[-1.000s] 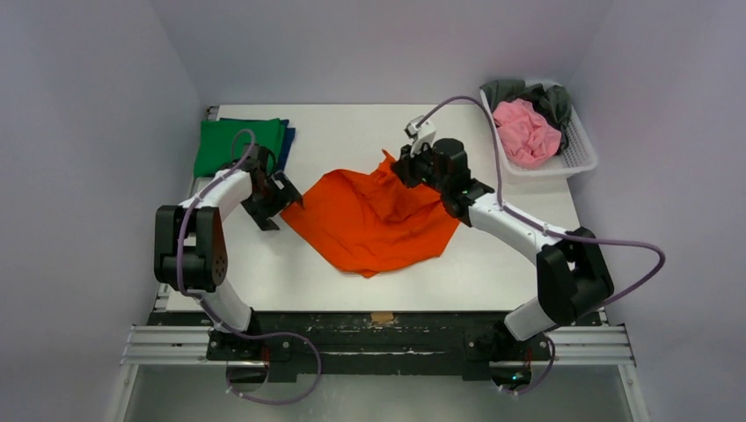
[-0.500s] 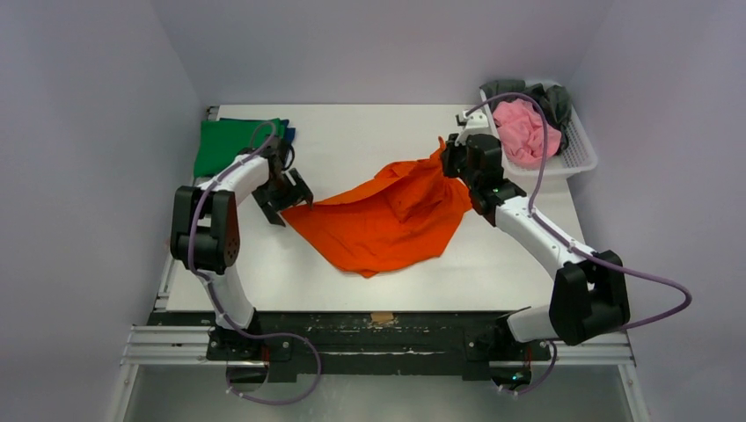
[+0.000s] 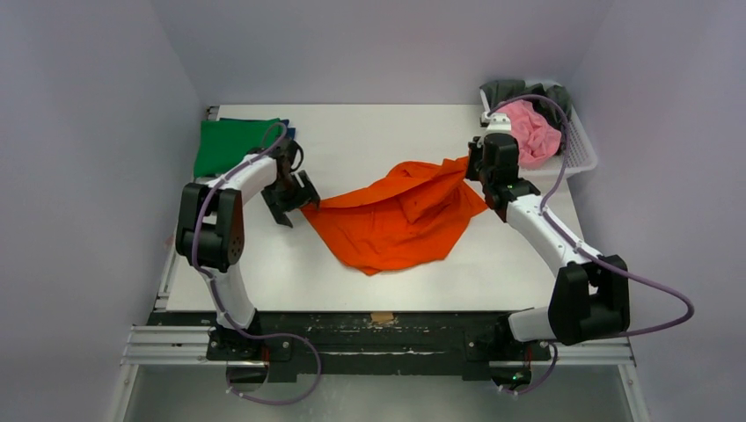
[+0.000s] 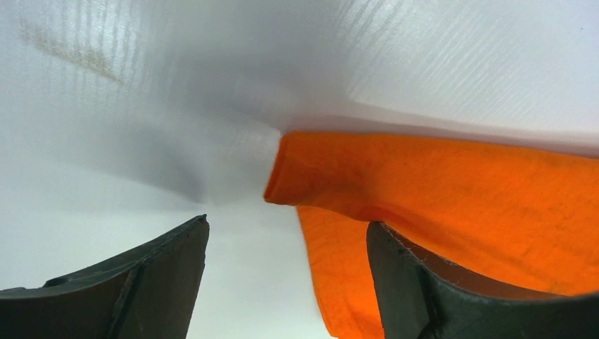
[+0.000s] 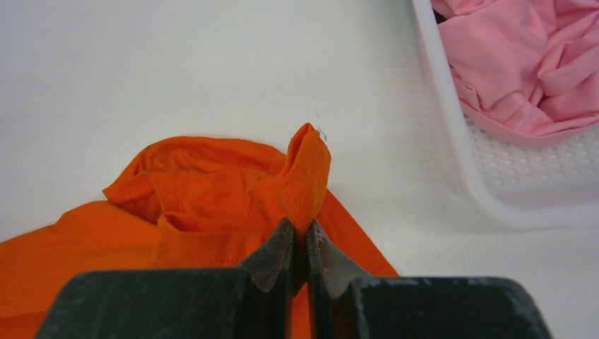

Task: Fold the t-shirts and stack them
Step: Flatten out the tshirt

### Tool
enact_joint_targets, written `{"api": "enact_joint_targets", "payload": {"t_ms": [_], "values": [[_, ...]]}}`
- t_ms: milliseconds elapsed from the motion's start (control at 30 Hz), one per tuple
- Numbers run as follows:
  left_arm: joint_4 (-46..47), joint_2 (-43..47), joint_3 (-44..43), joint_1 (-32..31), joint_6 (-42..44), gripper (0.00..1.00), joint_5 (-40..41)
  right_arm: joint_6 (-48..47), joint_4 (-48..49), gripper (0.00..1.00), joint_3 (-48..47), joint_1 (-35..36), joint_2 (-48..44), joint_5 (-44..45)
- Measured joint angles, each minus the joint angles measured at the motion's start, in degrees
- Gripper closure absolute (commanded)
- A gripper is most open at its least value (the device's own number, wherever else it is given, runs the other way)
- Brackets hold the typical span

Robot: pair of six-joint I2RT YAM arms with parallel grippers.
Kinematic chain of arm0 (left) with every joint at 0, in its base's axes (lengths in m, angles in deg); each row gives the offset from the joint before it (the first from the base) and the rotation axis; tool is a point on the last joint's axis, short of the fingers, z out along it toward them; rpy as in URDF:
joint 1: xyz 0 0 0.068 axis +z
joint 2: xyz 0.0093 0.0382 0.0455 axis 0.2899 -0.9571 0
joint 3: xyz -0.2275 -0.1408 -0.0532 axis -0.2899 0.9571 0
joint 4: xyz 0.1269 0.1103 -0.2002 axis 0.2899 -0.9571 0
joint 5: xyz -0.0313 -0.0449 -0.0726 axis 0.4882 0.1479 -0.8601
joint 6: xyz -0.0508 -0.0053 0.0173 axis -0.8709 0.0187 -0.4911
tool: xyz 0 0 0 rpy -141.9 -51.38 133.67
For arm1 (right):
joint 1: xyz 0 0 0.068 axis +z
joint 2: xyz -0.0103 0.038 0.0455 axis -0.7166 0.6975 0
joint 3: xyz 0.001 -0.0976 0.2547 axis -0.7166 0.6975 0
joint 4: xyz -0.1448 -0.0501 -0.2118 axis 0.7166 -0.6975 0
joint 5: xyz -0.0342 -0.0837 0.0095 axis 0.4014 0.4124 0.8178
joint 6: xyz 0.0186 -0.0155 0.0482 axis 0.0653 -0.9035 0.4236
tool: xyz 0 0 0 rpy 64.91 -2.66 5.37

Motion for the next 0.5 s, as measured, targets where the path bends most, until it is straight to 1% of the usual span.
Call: {"api": "enact_joint_targets", "payload": {"t_ms": [133,367,500], "values": [[1.38,0.79,1.18,-0.26,0.09,0.22,-1.66,0.0,-1.55,1.0,0.0,-1.22,-1.14,1.25],[4.5,3.91,3.13,-0.59,-0.57,0.22,-4.66,-0.35,-2.64,1.0,0.37,-1.33,-3.02,2.91],[6.38,4.13,2.54,-0.59,-1.73,0.26,-5.81,-0.42,-3.54,1.0,1.36,-1.38,-4.31,3.15]]}}
